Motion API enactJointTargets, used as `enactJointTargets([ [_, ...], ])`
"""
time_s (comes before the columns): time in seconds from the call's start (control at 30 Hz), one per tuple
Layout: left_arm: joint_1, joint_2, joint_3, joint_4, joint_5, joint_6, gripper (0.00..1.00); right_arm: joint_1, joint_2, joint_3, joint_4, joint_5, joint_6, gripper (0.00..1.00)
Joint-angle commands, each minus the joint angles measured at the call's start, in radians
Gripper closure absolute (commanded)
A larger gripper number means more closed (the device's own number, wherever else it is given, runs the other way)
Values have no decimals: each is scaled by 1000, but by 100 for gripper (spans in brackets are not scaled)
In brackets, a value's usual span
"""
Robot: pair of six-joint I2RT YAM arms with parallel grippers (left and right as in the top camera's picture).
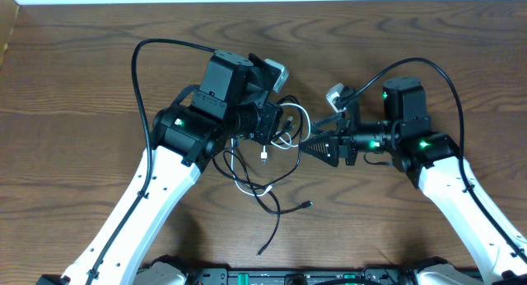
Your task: Untangle cables
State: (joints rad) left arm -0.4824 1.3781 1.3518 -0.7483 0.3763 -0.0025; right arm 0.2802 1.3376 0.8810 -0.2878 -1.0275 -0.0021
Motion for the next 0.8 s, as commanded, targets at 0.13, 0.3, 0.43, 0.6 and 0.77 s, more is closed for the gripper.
enactJointTargets([
  [0.13, 1, -15, 10, 1, 84, 9, 92, 2, 3, -2, 73, -11, -14, 44],
  [0.3, 1, -15, 10, 1, 113, 9, 92, 3, 3, -2, 69, -11, -14, 61],
  [0.43, 1, -15, 10, 5, 237, 10, 92, 3, 3, -2, 66, 18, -14, 64],
  [0.6, 1, -15, 10, 5, 261, 9, 92, 3, 3, -2, 66, 27, -14, 76],
  [0.77, 1, -15, 10, 5, 260, 10, 92, 3, 3, -2, 56, 27, -14, 99],
])
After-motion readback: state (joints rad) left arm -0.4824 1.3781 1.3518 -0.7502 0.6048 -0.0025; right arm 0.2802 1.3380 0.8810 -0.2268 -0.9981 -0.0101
